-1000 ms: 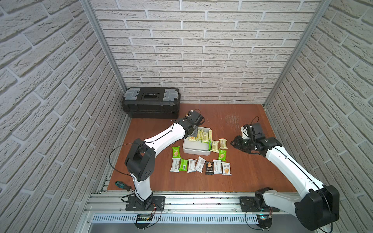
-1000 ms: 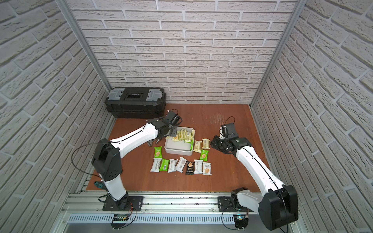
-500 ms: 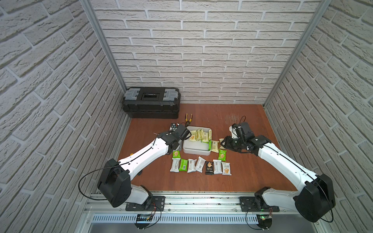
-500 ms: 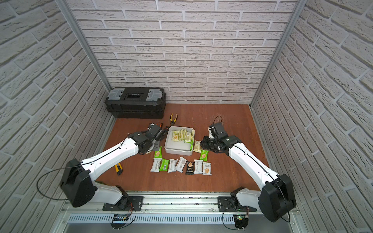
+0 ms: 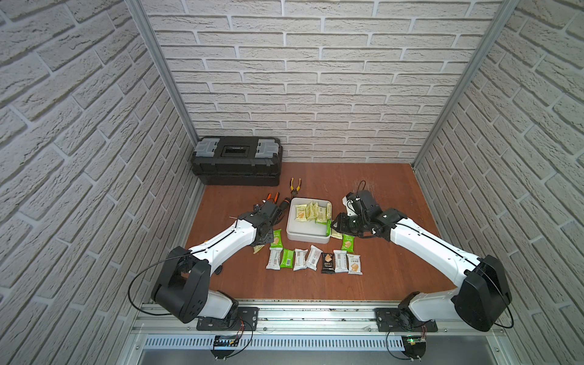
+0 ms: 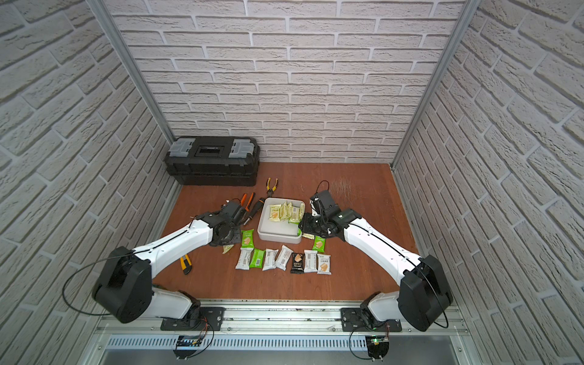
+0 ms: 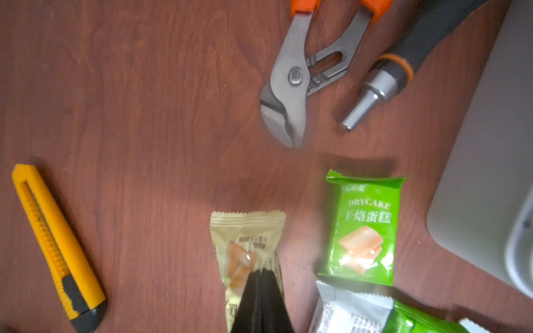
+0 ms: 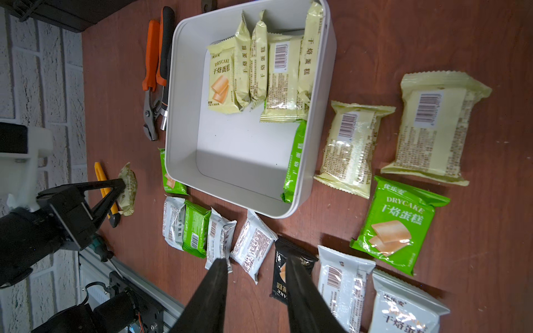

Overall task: Take the cookies out of the storage box
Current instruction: Place the cookie at the center of the board.

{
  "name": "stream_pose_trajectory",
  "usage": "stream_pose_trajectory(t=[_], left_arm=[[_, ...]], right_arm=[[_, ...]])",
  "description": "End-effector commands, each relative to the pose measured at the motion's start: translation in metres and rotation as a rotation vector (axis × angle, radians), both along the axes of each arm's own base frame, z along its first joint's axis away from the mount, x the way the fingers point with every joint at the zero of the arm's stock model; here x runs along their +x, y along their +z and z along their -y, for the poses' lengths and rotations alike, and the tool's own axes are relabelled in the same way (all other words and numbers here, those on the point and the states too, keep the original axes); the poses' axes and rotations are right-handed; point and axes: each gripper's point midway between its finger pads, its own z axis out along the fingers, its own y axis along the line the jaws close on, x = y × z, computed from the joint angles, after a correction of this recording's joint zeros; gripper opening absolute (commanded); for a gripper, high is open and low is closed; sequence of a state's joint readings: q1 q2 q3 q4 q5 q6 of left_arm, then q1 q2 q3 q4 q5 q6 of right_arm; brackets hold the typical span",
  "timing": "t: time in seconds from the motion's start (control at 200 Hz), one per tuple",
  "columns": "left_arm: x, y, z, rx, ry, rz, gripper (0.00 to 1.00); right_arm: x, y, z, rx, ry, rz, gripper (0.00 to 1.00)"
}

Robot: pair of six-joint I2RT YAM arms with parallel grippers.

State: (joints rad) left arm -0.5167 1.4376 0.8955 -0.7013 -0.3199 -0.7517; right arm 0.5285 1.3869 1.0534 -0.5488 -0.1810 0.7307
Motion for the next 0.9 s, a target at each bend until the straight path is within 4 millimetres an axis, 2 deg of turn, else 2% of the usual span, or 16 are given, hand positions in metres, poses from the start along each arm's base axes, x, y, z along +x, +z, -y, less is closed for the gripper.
stream_pose_trajectory(t=[0.0, 0.165, 0.25, 0.355, 0.395, 0.52, 0.64, 0.705, 0.765, 0.895], left_arm=[[0.003, -0.016, 0.008, -0.029, -0.031, -0.025, 0.0], [0.002, -0.028, 0.007, -0.022, -0.029, -0.05, 0.0], [0.002, -0.027, 0.007, -0.028, -0.029, -0.048, 0.13], [0.003, -0.018, 0.007, -0.037, -0.03, -0.025, 0.35], [0.003, -0.014, 0.007, -0.04, -0.028, -0.016, 0.38], [0.006, 0.006, 0.005, -0.055, 0.002, 0.041, 0.39], [0.016, 0.041, 0.008, -0.137, 0.056, 0.194, 0.38], [0.021, 0.054, 0.013, -0.202, 0.082, 0.258, 0.39], [0.024, 0.06, 0.017, -0.254, 0.103, 0.293, 0.39], [0.029, 0.059, 0.029, -0.356, 0.124, 0.319, 0.4]], right_arm=[[0.013, 0.016, -0.012, 0.024, -0.001, 0.052, 0.38], [0.018, 0.018, -0.022, 0.022, 0.012, 0.055, 0.38], [0.021, 0.019, -0.028, 0.019, 0.024, 0.054, 0.38], [0.026, 0.019, -0.036, 0.014, 0.041, 0.054, 0.38], [0.028, 0.017, -0.04, 0.006, 0.047, 0.048, 0.38], [0.036, 0.014, -0.05, -0.02, 0.066, 0.04, 0.39], [0.046, 0.01, -0.061, -0.058, 0.079, 0.034, 0.39], [0.052, 0.006, -0.068, -0.083, 0.085, 0.033, 0.4], [0.058, 0.001, -0.076, -0.093, 0.094, 0.026, 0.4], [0.069, -0.012, -0.089, -0.124, 0.097, 0.005, 0.41]])
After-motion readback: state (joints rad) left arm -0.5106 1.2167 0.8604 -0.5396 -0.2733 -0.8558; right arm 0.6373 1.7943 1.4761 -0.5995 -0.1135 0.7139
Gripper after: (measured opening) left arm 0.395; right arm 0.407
